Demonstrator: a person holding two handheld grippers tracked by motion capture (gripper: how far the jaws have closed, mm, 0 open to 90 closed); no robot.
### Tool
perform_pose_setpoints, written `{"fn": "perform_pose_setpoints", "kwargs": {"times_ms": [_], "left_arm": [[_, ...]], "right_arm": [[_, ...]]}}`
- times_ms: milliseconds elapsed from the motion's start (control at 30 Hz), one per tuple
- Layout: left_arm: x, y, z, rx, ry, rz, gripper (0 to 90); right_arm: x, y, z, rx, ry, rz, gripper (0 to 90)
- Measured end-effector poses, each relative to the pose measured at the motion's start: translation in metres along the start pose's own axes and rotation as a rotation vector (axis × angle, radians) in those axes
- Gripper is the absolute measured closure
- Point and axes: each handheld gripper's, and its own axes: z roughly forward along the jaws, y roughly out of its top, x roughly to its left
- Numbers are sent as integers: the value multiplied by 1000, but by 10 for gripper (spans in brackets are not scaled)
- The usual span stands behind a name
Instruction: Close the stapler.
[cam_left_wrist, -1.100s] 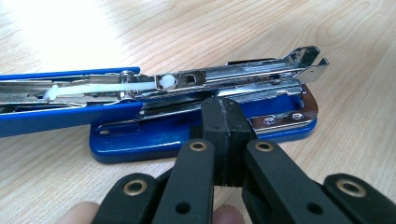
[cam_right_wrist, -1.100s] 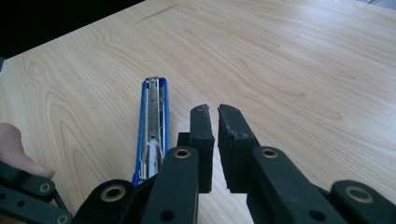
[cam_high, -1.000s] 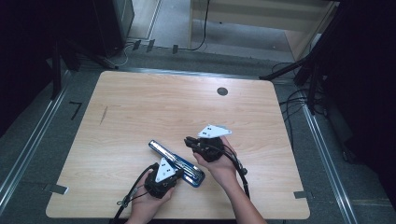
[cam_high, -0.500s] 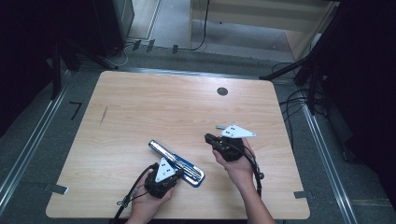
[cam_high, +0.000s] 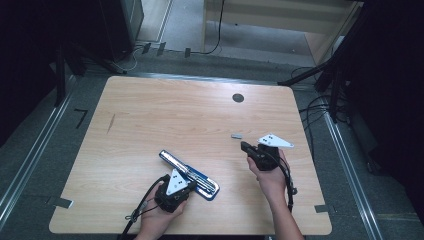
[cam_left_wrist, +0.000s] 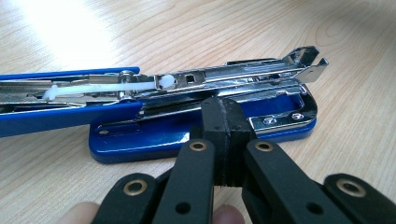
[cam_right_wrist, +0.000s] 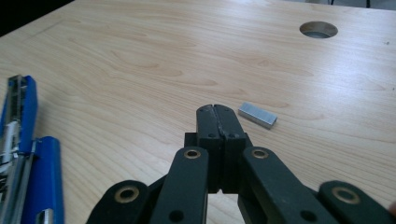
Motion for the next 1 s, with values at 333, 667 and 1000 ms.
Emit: {"fn": "perform_pose_setpoints", "kwargs": {"times_ms": [333,667,1000], "left_arm": [[0,0,0,0,-2,-2,900],[0,0,0,1,-3,-3,900],[0,0,0,-1,-3,-3,900]], "right_arm": [[-12,1,24,23,-40,-3,900],[-34,-5,39,15,-89,62,900],[-45,8,51,12,-106,83,900]]}}
